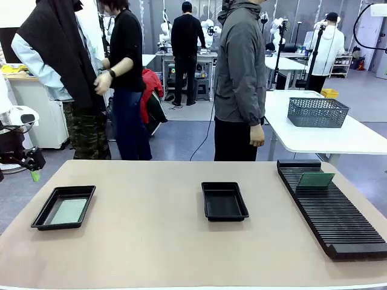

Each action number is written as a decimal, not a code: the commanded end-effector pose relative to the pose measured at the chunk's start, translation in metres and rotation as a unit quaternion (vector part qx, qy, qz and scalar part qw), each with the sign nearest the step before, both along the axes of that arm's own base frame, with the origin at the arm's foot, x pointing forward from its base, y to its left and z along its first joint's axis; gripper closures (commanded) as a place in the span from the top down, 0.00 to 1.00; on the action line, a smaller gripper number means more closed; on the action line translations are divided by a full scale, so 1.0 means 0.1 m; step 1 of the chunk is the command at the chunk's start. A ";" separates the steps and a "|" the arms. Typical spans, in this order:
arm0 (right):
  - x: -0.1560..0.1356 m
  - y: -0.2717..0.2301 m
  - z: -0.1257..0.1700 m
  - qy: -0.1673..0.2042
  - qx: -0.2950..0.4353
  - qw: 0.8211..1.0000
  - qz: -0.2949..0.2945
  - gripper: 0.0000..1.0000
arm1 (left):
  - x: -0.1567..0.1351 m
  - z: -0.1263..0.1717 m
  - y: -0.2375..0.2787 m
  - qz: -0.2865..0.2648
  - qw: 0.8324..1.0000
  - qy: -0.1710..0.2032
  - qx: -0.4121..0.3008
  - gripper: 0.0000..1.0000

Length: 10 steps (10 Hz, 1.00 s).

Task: Inspect and transfer BCBs to ESD trays.
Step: Pick up the Blank PCB from the PCB Rack and place it in the right ESD tray.

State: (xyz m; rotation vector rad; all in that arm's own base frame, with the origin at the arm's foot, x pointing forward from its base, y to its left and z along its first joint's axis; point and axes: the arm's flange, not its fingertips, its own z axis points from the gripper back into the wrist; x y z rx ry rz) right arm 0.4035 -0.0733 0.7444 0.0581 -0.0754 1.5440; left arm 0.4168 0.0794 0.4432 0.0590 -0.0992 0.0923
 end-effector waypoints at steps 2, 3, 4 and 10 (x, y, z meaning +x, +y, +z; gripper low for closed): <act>-0.01 -0.01 0.00 0.003 -0.006 1.000 -0.001 1.00 | 0.01 -0.01 0.00 0.000 1.000 -0.002 0.000 1.00; 0.00 0.00 0.00 0.000 0.000 1.000 0.000 1.00 | 0.01 -0.01 0.00 0.000 1.000 -0.002 0.000 1.00; 0.08 -0.01 -0.17 -0.020 0.001 1.000 0.009 1.00 | 0.01 -0.01 0.00 0.000 1.000 -0.002 0.000 1.00; 0.45 -0.07 -1.11 -0.060 0.011 0.997 0.055 1.00 | 0.01 -0.01 0.00 0.000 1.000 -0.002 0.000 1.00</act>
